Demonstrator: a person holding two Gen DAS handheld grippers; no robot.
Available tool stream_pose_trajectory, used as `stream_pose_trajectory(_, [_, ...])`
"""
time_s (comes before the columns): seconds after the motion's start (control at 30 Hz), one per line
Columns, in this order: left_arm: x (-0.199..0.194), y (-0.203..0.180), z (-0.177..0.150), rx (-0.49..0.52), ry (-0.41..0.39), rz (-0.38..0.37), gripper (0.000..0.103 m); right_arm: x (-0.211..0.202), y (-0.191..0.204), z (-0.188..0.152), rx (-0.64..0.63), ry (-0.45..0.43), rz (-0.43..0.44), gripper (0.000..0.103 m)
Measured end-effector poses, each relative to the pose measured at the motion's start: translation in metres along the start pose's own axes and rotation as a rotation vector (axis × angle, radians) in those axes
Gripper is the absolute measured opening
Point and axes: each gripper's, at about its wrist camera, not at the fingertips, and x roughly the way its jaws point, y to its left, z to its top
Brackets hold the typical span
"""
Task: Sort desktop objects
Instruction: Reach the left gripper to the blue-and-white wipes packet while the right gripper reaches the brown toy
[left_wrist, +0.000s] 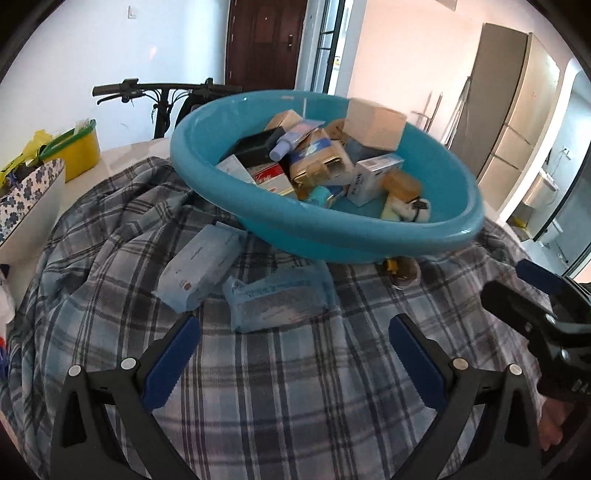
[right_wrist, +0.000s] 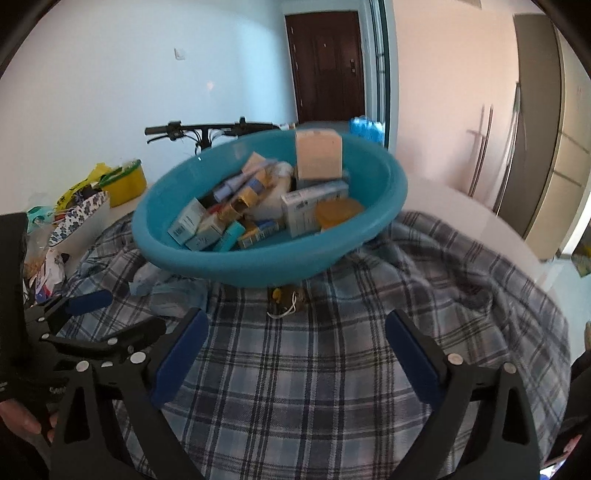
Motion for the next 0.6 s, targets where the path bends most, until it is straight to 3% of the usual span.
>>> stream_pose_trajectory(0.23, [0.028, 0.007, 0.008, -0.035, 0.050, 0.003, 0.103, 0.014, -0.004, 0.005, -0.022, 0.037, -0.013, 0.095])
stream_pose_trajectory(0.37, [0.032, 0.003, 0.013, -0.016, 0.037, 0.020, 0.103, 0.021, -0.007, 0.009, -0.024, 0.052, -0.021, 0.095])
stream_pose_trajectory(0.5, [0.037, 0.002, 0.015, -0.001, 0.007, 0.054, 0.103, 0.029, -0.007, 0.010, -0.028, 0.073, -0.010, 0.088])
stream_pose_trajectory(0.6, [0.050, 0.006, 0.014, -0.010, 0.035, 0.065, 0.103, 0.034, -0.007, 0.008, -0.026, 0.083, -0.004, 0.088])
